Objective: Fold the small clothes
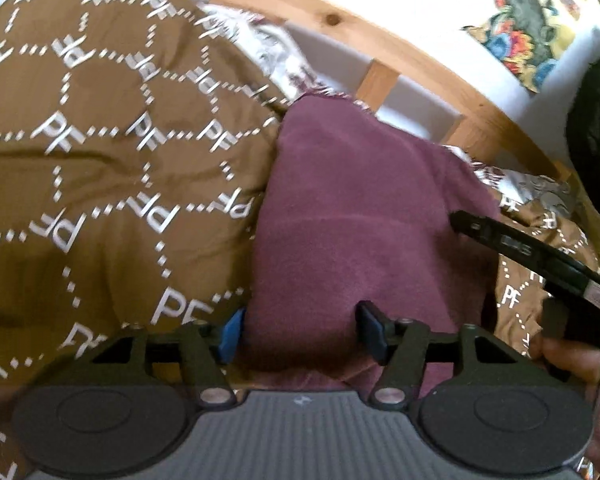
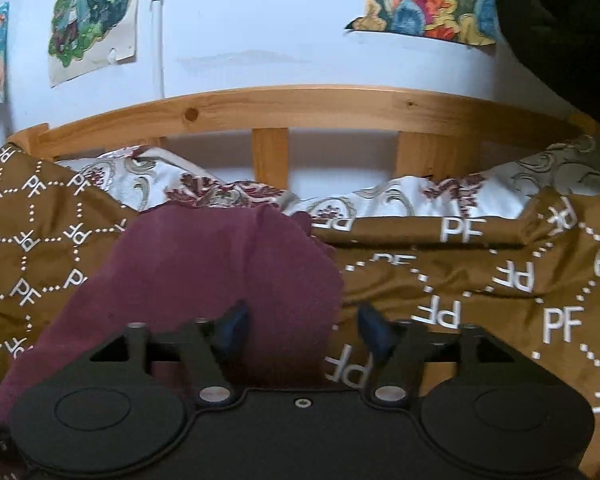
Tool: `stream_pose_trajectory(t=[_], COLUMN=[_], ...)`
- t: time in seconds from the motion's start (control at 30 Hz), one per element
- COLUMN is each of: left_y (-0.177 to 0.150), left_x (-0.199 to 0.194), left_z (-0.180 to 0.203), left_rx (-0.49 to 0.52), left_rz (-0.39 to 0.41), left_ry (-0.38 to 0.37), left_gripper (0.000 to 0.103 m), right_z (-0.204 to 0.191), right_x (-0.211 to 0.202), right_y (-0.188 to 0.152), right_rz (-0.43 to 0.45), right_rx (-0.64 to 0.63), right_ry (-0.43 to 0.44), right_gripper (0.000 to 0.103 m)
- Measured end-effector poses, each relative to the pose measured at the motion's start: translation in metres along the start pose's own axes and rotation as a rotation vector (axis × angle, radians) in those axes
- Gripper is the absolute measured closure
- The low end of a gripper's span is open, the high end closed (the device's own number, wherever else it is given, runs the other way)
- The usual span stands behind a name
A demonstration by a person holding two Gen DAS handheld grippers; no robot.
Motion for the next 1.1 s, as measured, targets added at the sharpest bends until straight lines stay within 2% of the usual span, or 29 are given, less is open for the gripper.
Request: stream_pose_trajectory(t=[0.13,0.27,0.4,0.5,0.67,0.83,1.1], left_y=[0.002,0.001,0.0,-0.001,-0.006,-0.01,-0.025], left_x=[0.004,0.0,-0.015,-0.027,-0.055,-0.094,-0.148], left_z=[-0.013,-0.017,-0.011,-0.004,0.01,0.021,0.032], left_rx=[-0.103,-0.133,-0.101,-0.066,0.01,0.091,0.202], left_rz=[-0.045,-0.056,-0.016,0.016,0.088,0.192,0.301], left_ry=[-0.025,-0.012,0.045,0.06,0.094,0.109,0.127], left_gripper=[0.025,0.016,0.003,0.001,0.001,0.001,0.001], right_z=[0.003,0.001,0.003,0.005,0.001,-0.002,-0.009], right_x=[-0.01,-0.028,-0.047,-0.066,-0.1,-0.14,-0.195], right_y=[-0.005,-0.014,-0.018,-0.019,-0.022,-0.025,-0.031], right_rz=[0.004,0.036,0.068,0.102,0.156,0.218,0.289], right_rx=[-0.005,-0.028,0.0,0.024,0.031,0.04,0.022], right_ry=[-0.047,-0.088,-0.11,-0.122,-0.119,-0.09,-0.049], right_gripper=[0.021,0.007,0.003,0.001,0.001,0.001,0.001])
Point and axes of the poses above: each gripper's, at about its wrist camera, not at the fingertips, and x roughly the way its jaws point, z to its right, y to its top, the point moved 1 cm from there along x, roughly the way its jaws point, and after that the axes turned 5 degrees about y, right-handed, at the moved point
